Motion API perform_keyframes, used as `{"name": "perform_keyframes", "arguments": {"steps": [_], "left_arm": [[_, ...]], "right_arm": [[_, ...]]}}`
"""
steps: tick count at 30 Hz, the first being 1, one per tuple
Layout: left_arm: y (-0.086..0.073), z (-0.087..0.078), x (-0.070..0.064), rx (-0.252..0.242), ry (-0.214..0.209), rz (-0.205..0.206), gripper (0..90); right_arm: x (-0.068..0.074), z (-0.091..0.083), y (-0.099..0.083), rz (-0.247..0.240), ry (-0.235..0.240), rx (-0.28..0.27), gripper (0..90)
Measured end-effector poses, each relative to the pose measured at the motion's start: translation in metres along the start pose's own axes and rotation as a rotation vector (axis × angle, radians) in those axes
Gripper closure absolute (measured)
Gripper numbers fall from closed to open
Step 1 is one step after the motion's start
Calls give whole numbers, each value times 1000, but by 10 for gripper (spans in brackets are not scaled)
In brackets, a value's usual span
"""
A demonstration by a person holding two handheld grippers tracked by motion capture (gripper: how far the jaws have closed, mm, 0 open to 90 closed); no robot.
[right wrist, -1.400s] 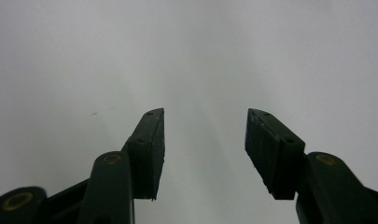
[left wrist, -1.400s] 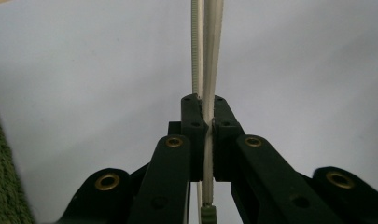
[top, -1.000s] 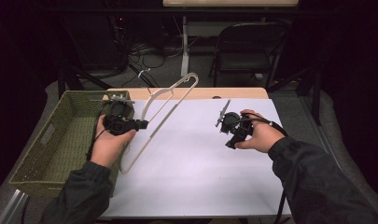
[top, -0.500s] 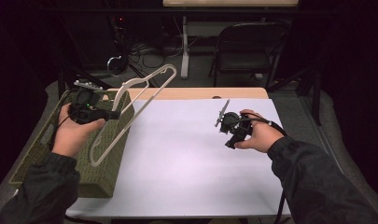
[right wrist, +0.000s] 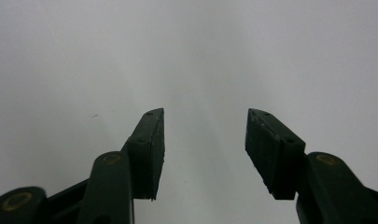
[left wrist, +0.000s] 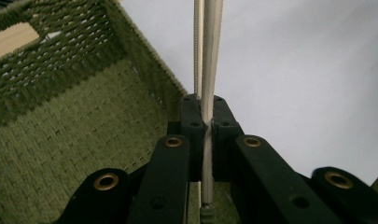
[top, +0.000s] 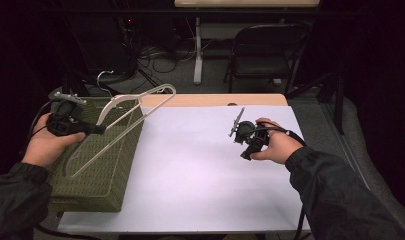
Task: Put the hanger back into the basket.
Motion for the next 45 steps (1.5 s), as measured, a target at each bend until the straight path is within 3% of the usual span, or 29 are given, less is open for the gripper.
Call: {"name": "perform_keyframes", "arguments": {"steps": [3, 10, 12, 19, 24, 28, 30, 31, 35, 39, 43, 45], "left_arm": [[-7, -5, 10, -18, -14, 7, 873], [-29, -20, 44, -14, 20, 7, 873], [-39, -24, 55, -16, 19, 26, 873], [-69, -29, 82, -30, 30, -34, 873], [-82, -26, 86, -18, 36, 8, 873], [-88, -23, 93, -29, 56, -13, 873], [-93, -20, 98, -14, 86, -33, 873], [-96, -18, 99, -2, 80, -41, 873], [-106, -6, 97, 18, 66, -29, 872], [-117, 13, 95, 61, 93, -33, 872], [-122, 31, 86, 86, 115, 26, 869], [-124, 38, 83, 107, 130, 58, 866]], "right_arm": [[1, -1, 0, 4, 4, 14, 479], [1, 1, -1, -4, 7, 11, 479], [0, 1, -2, 0, 8, 11, 479], [-1, 2, -5, 15, 8, 12, 479], [-1, 2, -7, 13, 4, 10, 479], [-1, 1, -7, 20, 4, 16, 479], [0, 1, -7, 27, 6, 17, 479], [0, 2, -6, 19, 9, 11, 479], [-1, 3, -5, 24, 11, 13, 479], [-2, 5, -4, 16, 8, 18, 479], [0, 6, -1, 8, 8, 1, 479], [0, 5, -2, 12, 13, 25, 479]]}}
Point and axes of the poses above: each handheld gripper's, and its own axes: z roughly forward along the jaws, y roughly out of its top, x roughly to its left, the point moved 6 cm from there along z, roughly forward along the jaws, and after that the axes turned 11 degrees about y, right-handed, at the moved point
